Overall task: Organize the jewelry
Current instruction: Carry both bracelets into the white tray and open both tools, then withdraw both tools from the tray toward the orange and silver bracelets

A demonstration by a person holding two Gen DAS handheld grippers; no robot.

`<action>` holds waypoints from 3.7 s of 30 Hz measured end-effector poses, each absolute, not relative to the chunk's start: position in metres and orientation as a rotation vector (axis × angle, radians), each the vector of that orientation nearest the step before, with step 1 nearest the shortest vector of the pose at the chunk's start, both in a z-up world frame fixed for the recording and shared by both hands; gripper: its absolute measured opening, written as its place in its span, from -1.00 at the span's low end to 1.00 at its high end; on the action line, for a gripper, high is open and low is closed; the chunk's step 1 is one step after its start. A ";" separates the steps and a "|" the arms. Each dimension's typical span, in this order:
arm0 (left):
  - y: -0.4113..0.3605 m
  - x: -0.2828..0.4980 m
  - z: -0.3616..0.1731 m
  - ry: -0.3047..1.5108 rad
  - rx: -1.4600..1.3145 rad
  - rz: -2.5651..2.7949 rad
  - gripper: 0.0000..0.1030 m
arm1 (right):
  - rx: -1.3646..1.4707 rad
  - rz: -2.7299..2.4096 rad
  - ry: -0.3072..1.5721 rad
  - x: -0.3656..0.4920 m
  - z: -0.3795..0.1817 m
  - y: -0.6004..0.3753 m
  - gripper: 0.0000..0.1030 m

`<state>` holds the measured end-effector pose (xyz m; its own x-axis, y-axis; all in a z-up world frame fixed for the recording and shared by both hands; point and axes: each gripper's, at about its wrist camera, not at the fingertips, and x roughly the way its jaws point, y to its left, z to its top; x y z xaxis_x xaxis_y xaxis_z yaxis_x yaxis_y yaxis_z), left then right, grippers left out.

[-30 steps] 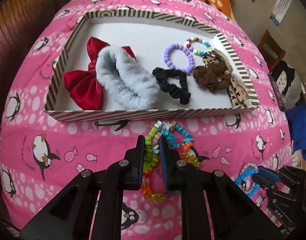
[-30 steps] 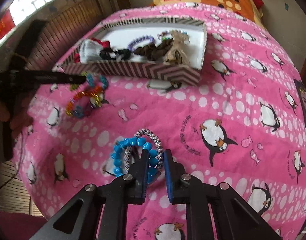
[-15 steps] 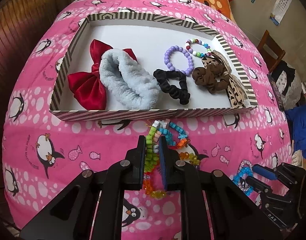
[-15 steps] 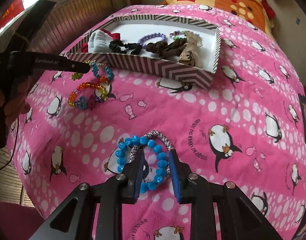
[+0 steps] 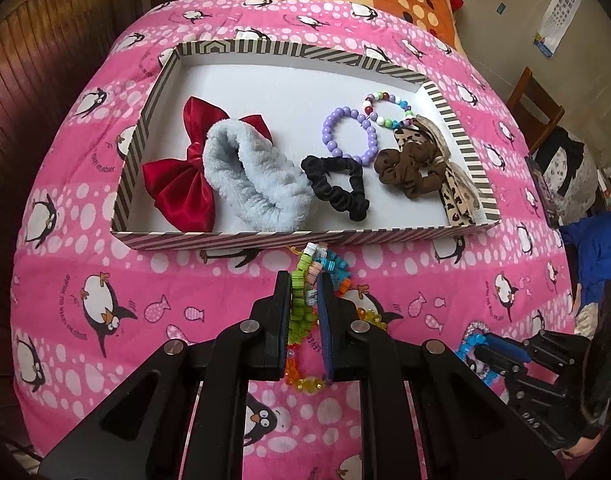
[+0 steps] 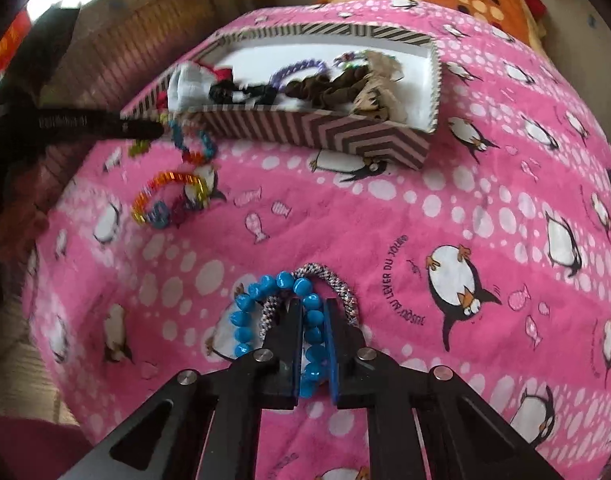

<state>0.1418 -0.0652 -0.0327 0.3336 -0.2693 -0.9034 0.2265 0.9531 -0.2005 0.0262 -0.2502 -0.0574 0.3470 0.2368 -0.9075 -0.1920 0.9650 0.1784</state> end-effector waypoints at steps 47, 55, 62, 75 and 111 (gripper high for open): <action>-0.045 0.287 -0.053 1.194 -0.112 -0.069 -0.78 | 0.102 0.308 1.114 0.320 -0.049 -0.206 -0.82; -0.051 0.279 -0.055 1.186 -0.070 -0.054 -0.38 | 0.129 0.265 1.164 0.328 -0.070 -0.216 -0.73; -0.052 0.270 -0.046 1.155 -0.066 -0.014 -0.07 | 0.079 0.274 1.109 0.296 -0.044 -0.214 -0.39; -0.053 0.224 -0.020 1.071 -0.021 0.034 -0.05 | 0.097 0.246 1.098 0.223 -0.023 -0.211 -0.24; -0.050 0.091 -0.019 1.080 -0.036 -0.028 -0.05 | 0.020 0.182 1.155 0.086 -0.019 -0.197 -0.15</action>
<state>0.0914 -0.0504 -0.0188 0.4714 -0.0405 -0.8810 0.0054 0.9991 -0.0430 0.0858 -0.1973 -0.0190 0.3907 0.1533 -0.9077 -0.1329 0.9851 0.1092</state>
